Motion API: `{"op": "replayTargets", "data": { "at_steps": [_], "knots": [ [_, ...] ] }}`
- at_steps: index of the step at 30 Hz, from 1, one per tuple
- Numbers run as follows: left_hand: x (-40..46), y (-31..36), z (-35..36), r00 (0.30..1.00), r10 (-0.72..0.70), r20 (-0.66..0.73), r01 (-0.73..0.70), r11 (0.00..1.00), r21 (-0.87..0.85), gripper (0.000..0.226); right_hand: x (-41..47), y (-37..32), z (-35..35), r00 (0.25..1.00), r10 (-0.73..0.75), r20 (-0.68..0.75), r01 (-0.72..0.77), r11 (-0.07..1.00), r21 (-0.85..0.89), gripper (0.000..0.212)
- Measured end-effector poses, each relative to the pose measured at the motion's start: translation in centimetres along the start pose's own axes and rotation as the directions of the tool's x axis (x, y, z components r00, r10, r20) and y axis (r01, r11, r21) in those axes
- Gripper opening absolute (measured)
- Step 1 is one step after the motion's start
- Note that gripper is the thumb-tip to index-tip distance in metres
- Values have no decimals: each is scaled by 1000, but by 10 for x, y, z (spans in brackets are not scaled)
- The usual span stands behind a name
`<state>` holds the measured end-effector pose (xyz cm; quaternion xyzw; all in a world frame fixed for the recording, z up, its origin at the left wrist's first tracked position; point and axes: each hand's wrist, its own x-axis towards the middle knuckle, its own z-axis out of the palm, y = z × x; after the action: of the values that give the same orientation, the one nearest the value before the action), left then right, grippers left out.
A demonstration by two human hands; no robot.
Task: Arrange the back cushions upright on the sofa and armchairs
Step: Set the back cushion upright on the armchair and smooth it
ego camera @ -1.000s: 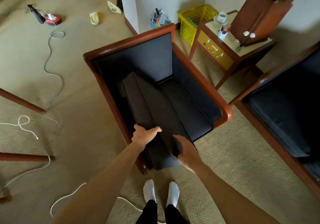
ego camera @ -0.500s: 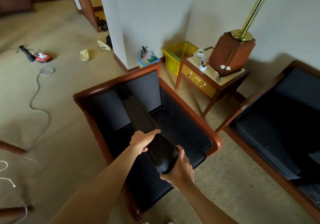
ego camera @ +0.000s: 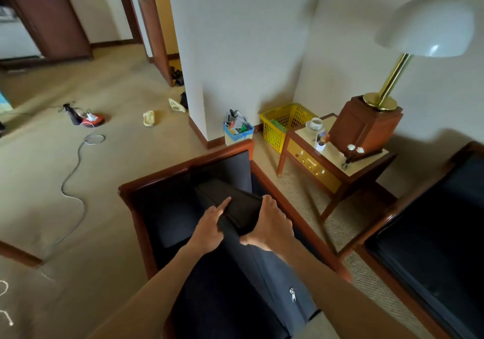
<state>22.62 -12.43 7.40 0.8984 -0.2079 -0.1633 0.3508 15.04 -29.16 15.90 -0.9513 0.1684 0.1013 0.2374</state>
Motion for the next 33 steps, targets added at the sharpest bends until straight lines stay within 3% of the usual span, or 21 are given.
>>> {"op": "replayTargets", "data": {
  "at_steps": [3,7,11,14,17,24,29,33],
  "knots": [
    [28,5,5,1000,17,2,-17,991,129,80,39,-2,-25,995,51,84,-28,967,-252,99],
    [60,22,24,997,-72,-31,76,983,165,72,89,15,-48,985,34,168,11,965,-263,81],
    [93,45,21,988,-121,-94,136,974,180,59,117,31,-60,962,39,269,48,950,-309,95],
    [115,52,17,983,-184,3,173,926,335,61,129,37,-53,953,6,302,89,950,-300,93],
    [140,40,14,951,-265,161,169,878,448,88,140,44,-45,942,3,337,93,959,-269,89],
    [192,2,23,922,-230,311,-34,754,656,128,167,44,-31,921,97,377,11,962,-274,101],
    [203,9,49,901,-99,422,-226,724,652,111,173,72,-18,895,124,428,18,950,-313,96],
    [194,14,46,919,-45,391,-232,739,632,97,167,75,-30,918,61,391,82,937,-340,85]
  ]
}}
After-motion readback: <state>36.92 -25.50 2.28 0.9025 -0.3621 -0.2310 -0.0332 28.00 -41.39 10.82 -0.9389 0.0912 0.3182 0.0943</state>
